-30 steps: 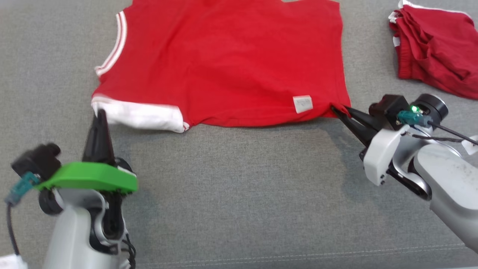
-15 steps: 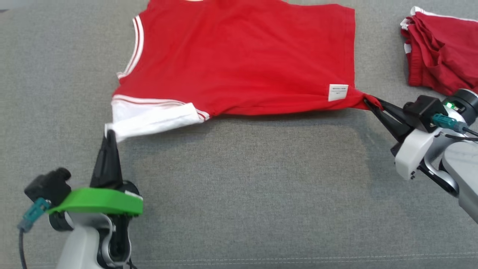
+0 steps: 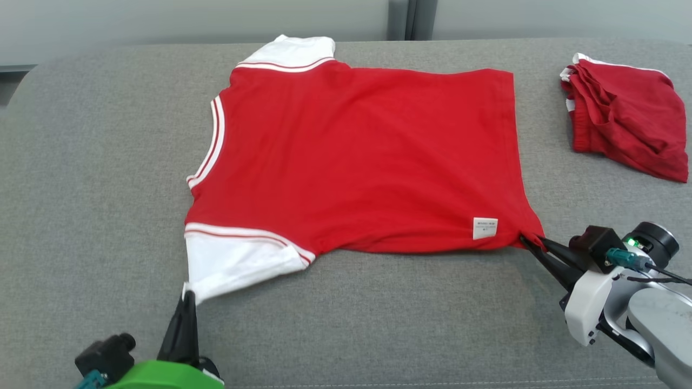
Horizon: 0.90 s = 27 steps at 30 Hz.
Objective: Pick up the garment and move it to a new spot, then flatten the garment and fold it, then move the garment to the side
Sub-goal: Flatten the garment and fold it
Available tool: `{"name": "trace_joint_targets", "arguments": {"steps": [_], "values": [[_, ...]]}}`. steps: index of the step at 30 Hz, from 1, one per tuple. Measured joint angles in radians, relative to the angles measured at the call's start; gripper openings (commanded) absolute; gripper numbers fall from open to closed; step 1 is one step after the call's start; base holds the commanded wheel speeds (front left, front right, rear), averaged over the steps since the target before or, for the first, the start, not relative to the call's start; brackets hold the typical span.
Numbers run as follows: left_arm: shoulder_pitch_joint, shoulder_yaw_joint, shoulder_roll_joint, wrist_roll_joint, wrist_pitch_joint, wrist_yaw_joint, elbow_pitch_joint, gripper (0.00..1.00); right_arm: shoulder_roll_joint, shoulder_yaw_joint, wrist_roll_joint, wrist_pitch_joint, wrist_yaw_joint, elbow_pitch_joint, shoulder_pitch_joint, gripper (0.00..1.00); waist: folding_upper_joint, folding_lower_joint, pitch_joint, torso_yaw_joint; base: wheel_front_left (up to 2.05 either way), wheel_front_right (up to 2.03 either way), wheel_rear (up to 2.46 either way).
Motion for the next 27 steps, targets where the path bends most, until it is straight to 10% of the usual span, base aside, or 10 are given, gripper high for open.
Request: {"name": "trace_joint_targets", "arguments": {"steps": [27], "values": [[0.102, -0.020, 0.005, 0.004, -0.003, -0.024, 0.037, 0.00, 0.058, -0.104, -0.018, 0.000, -0.022, -0.001, 0.146, 0.00, 0.0000, 0.0000, -0.045, -0.020, 0.00, 0.00, 0.00]]}}
